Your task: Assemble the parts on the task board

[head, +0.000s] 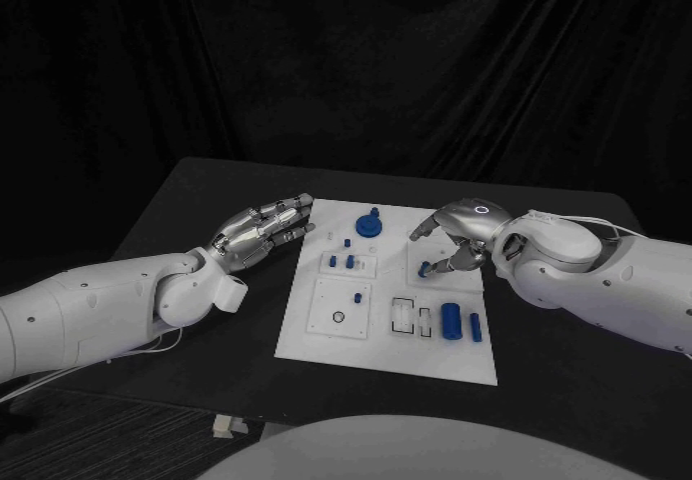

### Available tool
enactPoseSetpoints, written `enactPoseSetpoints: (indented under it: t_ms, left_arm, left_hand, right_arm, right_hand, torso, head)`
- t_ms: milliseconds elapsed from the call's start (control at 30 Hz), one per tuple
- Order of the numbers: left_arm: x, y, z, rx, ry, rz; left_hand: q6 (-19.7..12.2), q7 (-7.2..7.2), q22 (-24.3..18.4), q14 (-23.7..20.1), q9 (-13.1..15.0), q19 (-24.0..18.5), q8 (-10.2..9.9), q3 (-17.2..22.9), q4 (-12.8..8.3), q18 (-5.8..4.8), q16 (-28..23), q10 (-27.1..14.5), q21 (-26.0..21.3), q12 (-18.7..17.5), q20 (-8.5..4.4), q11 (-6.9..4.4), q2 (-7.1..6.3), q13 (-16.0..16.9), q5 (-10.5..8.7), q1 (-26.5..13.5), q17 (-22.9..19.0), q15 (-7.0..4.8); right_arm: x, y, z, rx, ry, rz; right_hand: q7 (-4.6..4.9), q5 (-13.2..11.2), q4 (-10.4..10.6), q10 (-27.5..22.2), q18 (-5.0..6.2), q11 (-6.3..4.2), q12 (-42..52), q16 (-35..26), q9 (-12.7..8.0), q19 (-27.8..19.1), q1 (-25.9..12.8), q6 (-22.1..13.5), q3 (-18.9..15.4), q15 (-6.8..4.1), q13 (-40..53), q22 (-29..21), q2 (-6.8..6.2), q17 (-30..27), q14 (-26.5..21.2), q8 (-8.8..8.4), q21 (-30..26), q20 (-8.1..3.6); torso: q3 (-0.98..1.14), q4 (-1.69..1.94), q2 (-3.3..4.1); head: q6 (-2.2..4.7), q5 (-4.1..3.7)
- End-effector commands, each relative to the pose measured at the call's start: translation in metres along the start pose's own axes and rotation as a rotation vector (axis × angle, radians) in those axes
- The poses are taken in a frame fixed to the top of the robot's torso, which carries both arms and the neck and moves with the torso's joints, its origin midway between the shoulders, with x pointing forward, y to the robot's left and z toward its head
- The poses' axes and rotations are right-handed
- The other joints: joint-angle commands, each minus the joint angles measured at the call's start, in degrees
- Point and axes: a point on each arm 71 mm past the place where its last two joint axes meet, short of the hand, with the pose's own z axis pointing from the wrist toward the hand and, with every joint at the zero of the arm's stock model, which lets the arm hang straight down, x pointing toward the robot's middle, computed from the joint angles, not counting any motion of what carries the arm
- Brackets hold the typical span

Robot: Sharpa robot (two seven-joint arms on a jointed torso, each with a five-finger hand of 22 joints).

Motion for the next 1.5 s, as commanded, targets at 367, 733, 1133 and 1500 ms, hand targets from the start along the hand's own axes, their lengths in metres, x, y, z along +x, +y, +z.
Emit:
enactPoseSetpoints:
  t_ms: [367,733,1133,1500]
  left_arm:
    - [0.002,0.0,0.002,0.015,0.002,-0.009]
    - [0.003,0.002,0.003,0.009,0.008,-0.014]
    - [0.002,0.005,0.001,-0.004,0.008,-0.019]
    - [0.003,0.008,0.002,-0.01,0.013,-0.024]
  left_hand:
    - [0.0,0.16,0.2,0.0,0.0,0.2,0.3,0.1,-0.4,0.6,0.0,0.0,0.2,0.3,-0.23,0.55,0.58,0.1,0.39,0.0,-0.1,-0.53]
    - [0.1,0.24,0.5,0.0,0.1,0.4,0.4,0.6,-0.7,0.62,0.1,0.1,0.3,0.5,-0.04,0.65,0.97,0.1,0.58,0.3,0.0,-0.33]
    - [0.0,0.26,0.6,0.0,0.0,0.4,0.4,0.7,-0.9,0.62,0.1,0.1,0.3,0.5,0.04,0.67,0.99,0.1,0.61,0.4,0.0,-0.3]
    - [-0.1,0.28,0.6,0.0,0.0,0.5,0.4,0.8,-0.9,0.62,0.1,0.1,0.4,0.5,0.08,0.69,1.01,0.1,0.61,0.4,0.0,-0.28]
  right_arm:
    - [0.019,0.003,0.004,-0.019,0.037,0.016]
    - [0.027,0.008,0.006,-0.041,0.055,0.023]
    - [0.031,0.007,0.002,-0.03,0.094,0.026]
    - [0.03,0.01,0.001,-0.045,0.074,0.03]
  right_hand:
    - [2.34,4.9,-1.1,4.4,0.07,-0.61,-0.5,-0.6,1.1,0.9,3.4,4.4,2.7,-0.15,0.1,6.0,3.75,0.2,0.7,1.16,-0.1,-0.25]
    - [3.19,8.9,-4.1,9.6,-0.09,-1.48,0.0,-0.6,2.1,1.3,5.7,7.1,4.4,-0.13,0.4,6.3,5.39,0.8,1.1,1.82,0.4,-0.34]
    - [4.26,9.5,-5.5,15.4,-0.07,-1.96,-0.7,-1.0,3.1,1.3,6.4,9.9,6.9,-0.1,0.1,6.3,5.39,0.4,0.8,2.44,0.2,-0.24]
    - [5.17,9.5,-6.6,18.2,0.0,-2.64,-2.1,-1.4,4.4,1.1,7.4,12.9,9.3,-0.65,0.0,6.3,5.38,-0.1,0.6,3.58,-0.1,-0.67]
  torso:
    - [0.03,0.0,0.03]
    - [0.01,-0.01,0.04]
    - [0.01,0.06,0.04]
    - [0.0,-0.05,0.0]
  head:
    - [-0.01,-0.06]
    - [-0.01,0.28]
    - [-0.01,0.35]
    - [-0.01,0.61]
